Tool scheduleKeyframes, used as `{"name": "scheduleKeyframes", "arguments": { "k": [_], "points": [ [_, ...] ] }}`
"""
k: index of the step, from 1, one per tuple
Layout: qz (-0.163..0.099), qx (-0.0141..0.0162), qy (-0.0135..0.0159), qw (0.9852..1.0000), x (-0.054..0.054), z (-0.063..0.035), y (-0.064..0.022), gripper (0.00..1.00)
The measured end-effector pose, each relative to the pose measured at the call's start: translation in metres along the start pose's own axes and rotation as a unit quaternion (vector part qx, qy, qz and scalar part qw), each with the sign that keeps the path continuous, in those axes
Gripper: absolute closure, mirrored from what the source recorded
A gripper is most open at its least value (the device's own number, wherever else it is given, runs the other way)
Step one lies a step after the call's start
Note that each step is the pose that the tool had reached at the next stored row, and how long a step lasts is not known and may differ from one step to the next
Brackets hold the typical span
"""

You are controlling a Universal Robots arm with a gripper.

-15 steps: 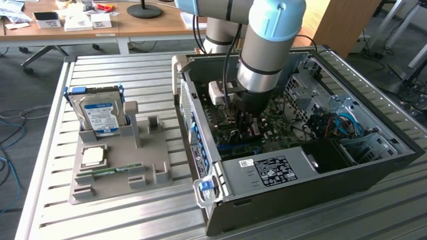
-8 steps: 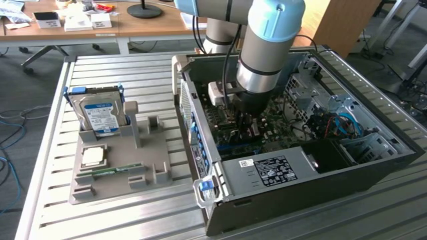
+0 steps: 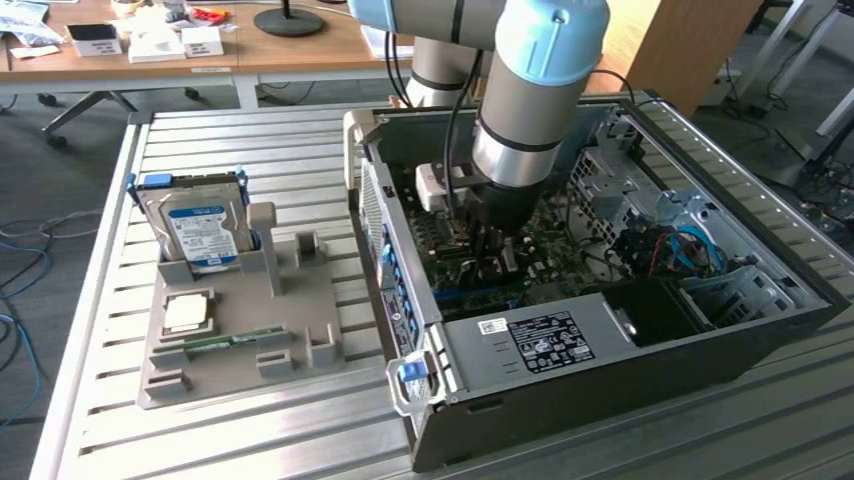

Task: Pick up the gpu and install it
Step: 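Insert the gpu into the slot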

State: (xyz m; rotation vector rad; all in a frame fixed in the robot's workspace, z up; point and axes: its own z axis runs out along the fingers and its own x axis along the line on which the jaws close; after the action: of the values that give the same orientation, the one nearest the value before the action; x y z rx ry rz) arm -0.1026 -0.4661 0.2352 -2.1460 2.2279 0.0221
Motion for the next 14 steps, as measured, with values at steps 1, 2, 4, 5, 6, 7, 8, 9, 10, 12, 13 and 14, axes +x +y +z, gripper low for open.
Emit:
{"name": "scheduleKeyframes", "arguments": {
  "k": [1, 2, 4, 5, 6, 7, 8, 9, 10, 12, 13, 14],
  "points": [
    [0.000, 0.0003, 0.0003, 1.0000, 0.0000, -0.0001, -0.0001, 0.72],
    [0.000, 0.0004, 0.0002, 1.0000, 0.0000, -0.0001, -0.0001, 0.66],
    [0.000, 0.0002, 0.0005, 1.0000, 0.0000, -0.0004, -0.0003, 0.60],
    [0.000, 0.0002, 0.0005, 1.0000, 0.0000, -0.0004, -0.0003, 0.54],
    [0.000, 0.0003, 0.0004, 1.0000, 0.0000, -0.0003, -0.0003, 0.54],
    [0.000, 0.0002, 0.0005, 1.0000, 0.0000, -0.0004, -0.0003, 0.54],
    [0.000, 0.0002, 0.0005, 1.0000, 0.0000, -0.0004, -0.0003, 0.48],
    [0.000, 0.0002, 0.0005, 1.0000, 0.0000, -0.0004, -0.0003, 0.48],
    [0.000, 0.0002, 0.0005, 1.0000, 0.0000, -0.0004, -0.0003, 0.48],
    [0.000, 0.0002, 0.0011, 1.0000, -0.0002, -0.0014, -0.0004, 0.48],
    [0.000, 0.0002, 0.0012, 1.0000, -0.0004, -0.0024, -0.0004, 0.48],
    [0.000, 0.0002, 0.0013, 1.0000, -0.0006, -0.0036, -0.0004, 0.48]
  ]
}}
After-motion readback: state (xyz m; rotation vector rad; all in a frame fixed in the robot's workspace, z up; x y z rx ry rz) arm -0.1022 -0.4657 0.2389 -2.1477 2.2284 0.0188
